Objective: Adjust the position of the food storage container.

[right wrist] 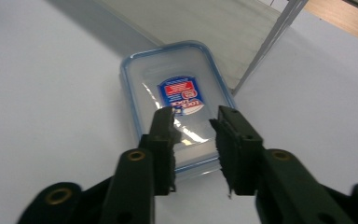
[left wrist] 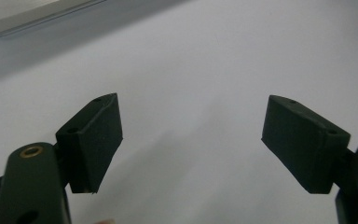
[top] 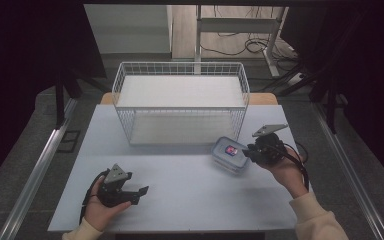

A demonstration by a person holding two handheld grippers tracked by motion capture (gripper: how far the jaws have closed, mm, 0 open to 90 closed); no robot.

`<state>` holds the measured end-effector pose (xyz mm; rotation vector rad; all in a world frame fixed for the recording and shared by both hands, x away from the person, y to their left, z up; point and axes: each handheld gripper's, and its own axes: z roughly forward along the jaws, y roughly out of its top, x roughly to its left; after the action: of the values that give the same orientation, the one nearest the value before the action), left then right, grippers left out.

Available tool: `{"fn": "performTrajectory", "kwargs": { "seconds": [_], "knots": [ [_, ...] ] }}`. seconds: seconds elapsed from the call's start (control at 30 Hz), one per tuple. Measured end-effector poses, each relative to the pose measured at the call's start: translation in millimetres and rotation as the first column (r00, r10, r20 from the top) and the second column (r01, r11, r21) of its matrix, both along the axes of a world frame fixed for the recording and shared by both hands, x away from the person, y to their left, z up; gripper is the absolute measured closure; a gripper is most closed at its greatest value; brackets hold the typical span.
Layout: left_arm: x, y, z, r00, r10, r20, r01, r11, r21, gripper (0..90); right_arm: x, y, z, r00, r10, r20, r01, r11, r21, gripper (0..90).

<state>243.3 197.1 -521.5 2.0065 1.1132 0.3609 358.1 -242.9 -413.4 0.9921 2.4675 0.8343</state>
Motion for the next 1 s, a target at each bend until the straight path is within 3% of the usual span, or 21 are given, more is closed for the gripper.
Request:
{"fn": "performTrajectory", "kwargs": {
  "seconds": [0.07,0.23,0.53,0.63,1.0],
  "knots": [
    [-0.5,0.4,0.5,1.0,-0.001,0.001,0.001,1.0,0.001,20.1,11.2,2.3,-2.2,1.0,-0.001,-0.001,0.001,0.999,-0.032,81.3],
    [-1.2,2.1,1.3,1.0,0.005,0.005,-0.005,1.0,-0.002,20.1,26.8,5.4,-8.0,1.0,-0.003,0.002,0.003,0.997,-0.078,89.2],
    [-0.2,2.4,-0.4,1.0,0.001,0.001,-0.001,1.0,0.002,20.2,42.9,12.1,-21.1,0.9996,0.028,0.007,-0.027,0.988,-0.155,89.5],
    [-0.6,2.2,-0.3,1.0,0.002,0.002,-0.002,1.0,0.003,20.2,49.2,18.3,-25.8,0.9977,0.058,0.035,-0.05,0.979,-0.196,89.5],
    [-0.4,2.6,-0.9,1.0,0.0,0.0,0.0,1.0,-0.001,20.3,63.7,29.0,-36.7,0.9952,0.083,0.053,-0.067,0.968,-0.242,89.6]
  ]
}}
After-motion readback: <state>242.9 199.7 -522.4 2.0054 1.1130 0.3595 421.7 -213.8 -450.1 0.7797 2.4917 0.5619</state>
